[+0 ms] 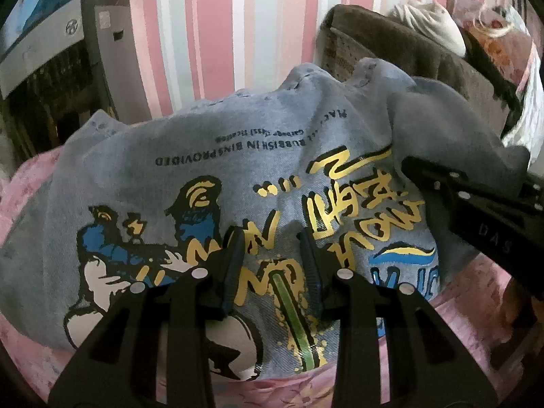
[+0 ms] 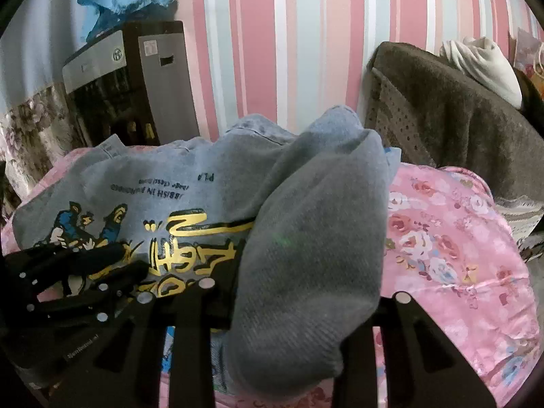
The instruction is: Fold large clothes
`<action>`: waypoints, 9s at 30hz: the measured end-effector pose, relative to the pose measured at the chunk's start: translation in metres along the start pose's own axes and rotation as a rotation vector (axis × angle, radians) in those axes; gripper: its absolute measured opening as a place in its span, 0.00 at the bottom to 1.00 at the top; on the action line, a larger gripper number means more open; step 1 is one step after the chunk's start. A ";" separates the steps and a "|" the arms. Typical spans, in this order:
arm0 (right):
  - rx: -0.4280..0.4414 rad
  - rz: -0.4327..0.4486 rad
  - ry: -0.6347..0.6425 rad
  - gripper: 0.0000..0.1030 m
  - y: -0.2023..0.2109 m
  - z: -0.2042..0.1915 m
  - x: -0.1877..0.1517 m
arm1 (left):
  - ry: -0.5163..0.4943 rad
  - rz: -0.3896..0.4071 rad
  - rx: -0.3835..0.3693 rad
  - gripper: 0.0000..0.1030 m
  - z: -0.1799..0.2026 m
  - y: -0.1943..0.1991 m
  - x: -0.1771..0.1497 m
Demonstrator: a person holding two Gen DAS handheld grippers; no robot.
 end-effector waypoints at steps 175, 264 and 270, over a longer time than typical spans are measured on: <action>0.169 0.219 0.248 0.27 0.079 -0.143 -0.011 | -0.036 0.105 -0.015 0.12 -0.142 0.092 -0.005; -0.151 0.430 -0.065 0.98 0.237 -0.068 -0.124 | 0.065 0.595 0.219 0.97 -0.099 0.267 -0.125; -0.155 0.430 -0.065 0.98 0.237 -0.068 -0.124 | 0.070 0.592 0.216 0.97 -0.101 0.266 -0.126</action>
Point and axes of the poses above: each gripper's, at about its wrist camera, not at the fingertips, and y roughly against the way its jaws point, z to its right, x to its top, the point moved 8 cm from there along -y, roughly the way its jaws point, and after that the axes turned 4 degrees about y, right-handed, at the moved point
